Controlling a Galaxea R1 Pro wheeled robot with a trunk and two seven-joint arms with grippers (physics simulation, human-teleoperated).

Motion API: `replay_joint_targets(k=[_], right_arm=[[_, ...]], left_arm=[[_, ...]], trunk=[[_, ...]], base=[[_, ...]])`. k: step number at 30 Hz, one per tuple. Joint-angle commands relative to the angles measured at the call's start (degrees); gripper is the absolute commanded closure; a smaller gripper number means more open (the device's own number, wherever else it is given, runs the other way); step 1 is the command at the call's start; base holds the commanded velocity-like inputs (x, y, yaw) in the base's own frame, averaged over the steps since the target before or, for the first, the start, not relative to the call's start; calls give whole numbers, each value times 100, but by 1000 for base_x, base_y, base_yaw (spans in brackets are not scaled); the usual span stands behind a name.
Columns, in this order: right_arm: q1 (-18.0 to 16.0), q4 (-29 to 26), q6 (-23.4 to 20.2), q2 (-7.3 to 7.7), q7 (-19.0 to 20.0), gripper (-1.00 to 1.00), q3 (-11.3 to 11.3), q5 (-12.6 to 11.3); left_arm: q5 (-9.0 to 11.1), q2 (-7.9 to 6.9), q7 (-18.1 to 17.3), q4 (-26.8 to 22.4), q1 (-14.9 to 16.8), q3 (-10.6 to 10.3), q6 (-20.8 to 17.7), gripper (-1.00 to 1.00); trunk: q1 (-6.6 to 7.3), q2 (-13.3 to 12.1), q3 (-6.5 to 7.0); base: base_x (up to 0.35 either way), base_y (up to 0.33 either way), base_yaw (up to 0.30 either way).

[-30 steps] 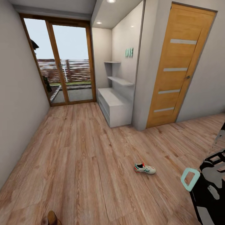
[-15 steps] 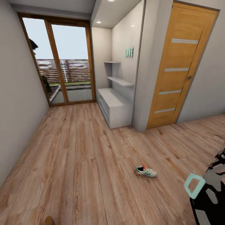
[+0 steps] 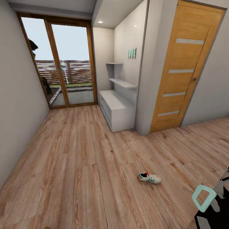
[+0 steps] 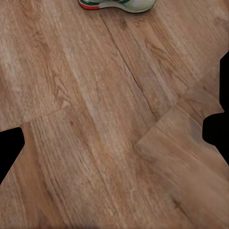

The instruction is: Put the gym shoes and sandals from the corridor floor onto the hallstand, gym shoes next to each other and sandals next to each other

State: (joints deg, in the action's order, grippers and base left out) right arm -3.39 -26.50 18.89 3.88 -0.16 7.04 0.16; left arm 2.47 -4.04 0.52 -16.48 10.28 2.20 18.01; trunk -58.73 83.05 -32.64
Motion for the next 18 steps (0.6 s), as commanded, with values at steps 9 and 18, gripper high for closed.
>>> replay_joint_targets(k=[9,18], right_arm=[[-3,4,18,-1,-2,-100,8,2],[-3,4,18,-1,-1,-100,8,2]], left_arm=[[25,0,1,5,2,0,18,-100],[25,0,1,7,5,0,18,-100]], trunk=[[0,3,-5],[0,3,-5]], base=[[65,0,0],[265,0,0]])
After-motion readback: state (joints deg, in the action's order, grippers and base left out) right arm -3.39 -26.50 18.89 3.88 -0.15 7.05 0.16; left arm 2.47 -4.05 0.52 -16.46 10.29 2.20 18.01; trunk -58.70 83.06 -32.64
